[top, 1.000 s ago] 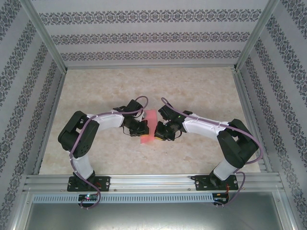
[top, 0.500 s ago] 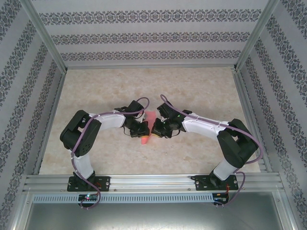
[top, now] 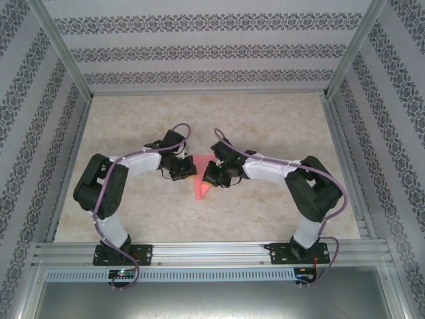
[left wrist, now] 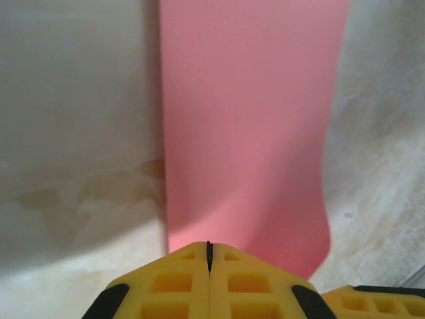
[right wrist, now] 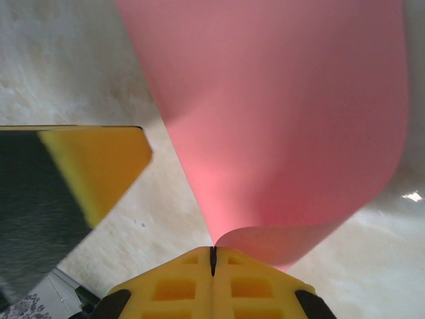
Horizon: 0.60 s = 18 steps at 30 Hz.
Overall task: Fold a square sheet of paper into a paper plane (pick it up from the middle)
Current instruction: Fold the paper at the center of the table.
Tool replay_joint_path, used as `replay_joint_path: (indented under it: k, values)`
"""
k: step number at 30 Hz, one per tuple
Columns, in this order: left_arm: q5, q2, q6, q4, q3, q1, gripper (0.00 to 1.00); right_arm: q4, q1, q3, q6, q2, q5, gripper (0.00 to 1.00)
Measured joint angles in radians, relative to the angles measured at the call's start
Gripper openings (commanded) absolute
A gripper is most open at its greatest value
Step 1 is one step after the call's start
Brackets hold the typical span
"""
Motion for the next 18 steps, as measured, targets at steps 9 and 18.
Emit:
replay_joint_path:
  k: [9,18]
  values:
    - [0.000,0.085,0.001,0.000,0.053,0.000,0.05,0.077,0.000,0.005,0.000,0.070,0.000,0.00]
    - [-0.001,0.093,0.005,-0.001,0.058,0.000,0.02,0.137,0.007,0.005,-0.002,0.096,-0.003,0.00]
